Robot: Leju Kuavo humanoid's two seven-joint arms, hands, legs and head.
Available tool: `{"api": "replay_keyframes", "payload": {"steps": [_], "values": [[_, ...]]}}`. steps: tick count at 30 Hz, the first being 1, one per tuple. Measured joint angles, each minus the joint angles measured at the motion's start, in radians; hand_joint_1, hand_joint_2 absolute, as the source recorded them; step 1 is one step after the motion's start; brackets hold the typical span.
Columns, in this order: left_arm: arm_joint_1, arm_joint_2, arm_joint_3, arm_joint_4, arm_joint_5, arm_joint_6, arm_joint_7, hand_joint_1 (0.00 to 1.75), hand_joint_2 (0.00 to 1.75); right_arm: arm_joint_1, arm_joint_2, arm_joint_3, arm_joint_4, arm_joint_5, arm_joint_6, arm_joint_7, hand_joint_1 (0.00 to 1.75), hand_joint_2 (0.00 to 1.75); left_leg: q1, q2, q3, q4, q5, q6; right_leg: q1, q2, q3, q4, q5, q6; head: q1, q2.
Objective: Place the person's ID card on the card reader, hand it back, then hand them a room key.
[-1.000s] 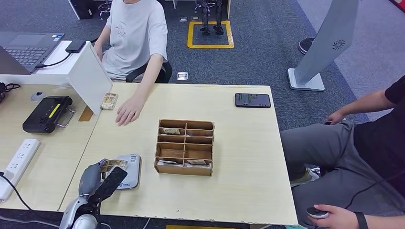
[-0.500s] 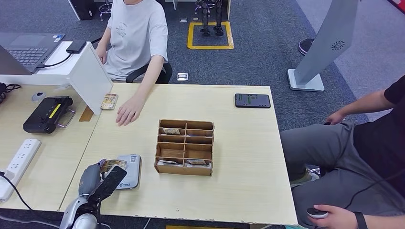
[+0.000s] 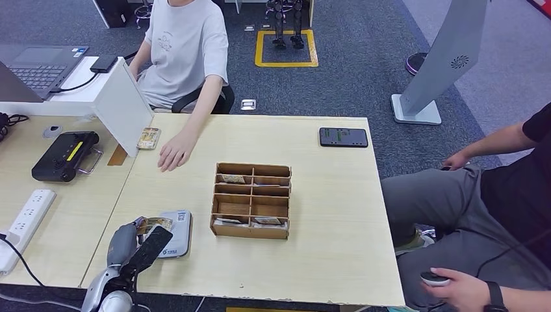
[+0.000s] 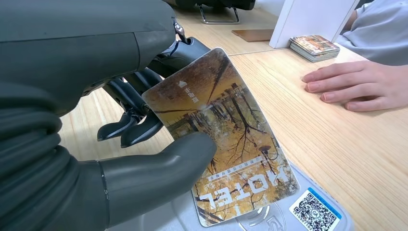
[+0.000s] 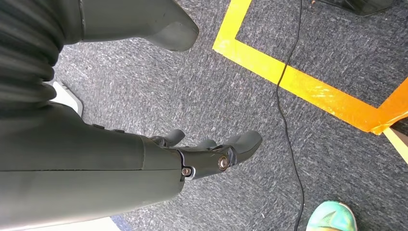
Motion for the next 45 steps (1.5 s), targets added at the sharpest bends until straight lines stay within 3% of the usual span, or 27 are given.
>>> {"api": "replay_keyframes", "payload": {"steps": [12, 15, 18, 22, 25, 30, 33, 38, 42, 45], "values": [[-0.001, 0.000, 0.001, 0.000, -0.120, -0.002, 0.028, 1.75, 1.75, 0.005, 0.000, 0.000, -0.016, 0.004, 0.005, 0.008, 0.00, 1.75, 0.000, 0.000, 0.001, 0.000, 0.000, 0.000, 0.000, 0.000, 0.001, 0.000, 0.000, 0.000, 0.000, 0.000], [0.000, -0.004, 0.000, -0.004, -0.087, -0.023, 0.008, 1.75, 1.75, 0.006, 0.000, 0.000, -0.020, 0.004, 0.011, 0.010, 0.00, 1.75, 0.000, 0.000, 0.002, 0.000, 0.000, 0.000, 0.000, 0.000, 0.001, 0.000, 0.000, 0.000, 0.000, 0.000], [0.009, -0.012, 0.005, -0.038, 0.091, -0.119, -0.032, 1.75, 1.75, 0.008, 0.000, 0.000, -0.024, 0.006, 0.014, 0.012, 0.00, 1.75, 0.000, 0.000, 0.002, 0.000, 0.000, 0.000, 0.000, 0.000, 0.002, 0.000, 0.000, 0.000, 0.000, 0.000], [0.030, -0.014, 0.043, -0.138, 0.737, -0.360, -0.057, 1.75, 1.75, 0.010, -0.002, 0.011, -0.038, 0.026, 0.035, 0.021, 0.00, 1.75, 0.000, -0.001, 0.000, 0.000, 0.001, 0.000, 0.001, -0.001, 0.000, 0.000, 0.000, 0.000, 0.000, 0.000], [0.035, -0.002, 0.046, -0.195, 1.094, -0.353, -0.054, 1.75, 1.75, 0.010, -0.004, 0.020, -0.049, 0.033, 0.047, 0.029, 0.00, 1.75, 0.000, -0.001, -0.001, 0.000, 0.001, 0.000, 0.000, -0.001, -0.001, 0.000, 0.000, 0.000, 0.000, 0.000], [0.039, 0.015, 0.046, -0.232, 0.996, -0.337, -0.063, 1.75, 1.75, 0.011, -0.004, 0.024, -0.060, 0.033, 0.049, 0.032, 0.00, 1.75, 0.000, -0.001, -0.002, 0.000, 0.001, 0.000, 0.000, -0.001, -0.002, 0.000, 0.000, 0.000, 0.000, 0.000], [0.032, 0.020, 0.046, -0.248, 0.988, -0.298, -0.125, 1.75, 1.75, 0.013, -0.005, 0.025, -0.064, 0.033, 0.048, 0.033, 0.00, 1.75, 0.000, -0.001, -0.004, 0.001, 0.001, 0.000, 0.000, -0.001, -0.005, 0.000, 0.000, 0.000, 0.000, 0.000], [-0.105, 0.055, 0.062, -0.294, 1.024, -0.177, -0.310, 1.75, 1.75, 0.019, -0.007, 0.025, -0.064, 0.029, 0.035, 0.022, 0.00, 1.75, 0.001, -0.004, -0.007, 0.002, 0.004, 0.000, 0.001, -0.004, -0.007, 0.000, 0.001, 0.000, -0.001, 0.000], [-0.284, 0.134, 0.075, -0.316, 0.990, -0.147, -0.290, 1.75, 1.75, 0.021, -0.008, 0.025, -0.064, 0.021, 0.037, 0.002, 0.00, 1.75, 0.002, -0.003, -0.008, 0.002, 0.005, -0.001, 0.003, -0.002, -0.007, 0.001, 0.004, -0.003, -0.001, 0.000], [-0.351, 0.175, 0.086, -0.327, 0.982, -0.145, -0.274, 1.75, 1.75, 0.023, -0.008, 0.025, -0.063, 0.022, 0.048, 0.008, 0.00, 1.75, 0.002, -0.001, -0.007, 0.002, 0.005, -0.001, 0.003, 0.000, -0.007, 0.001, 0.004, -0.003, -0.001, 0.000]]}}
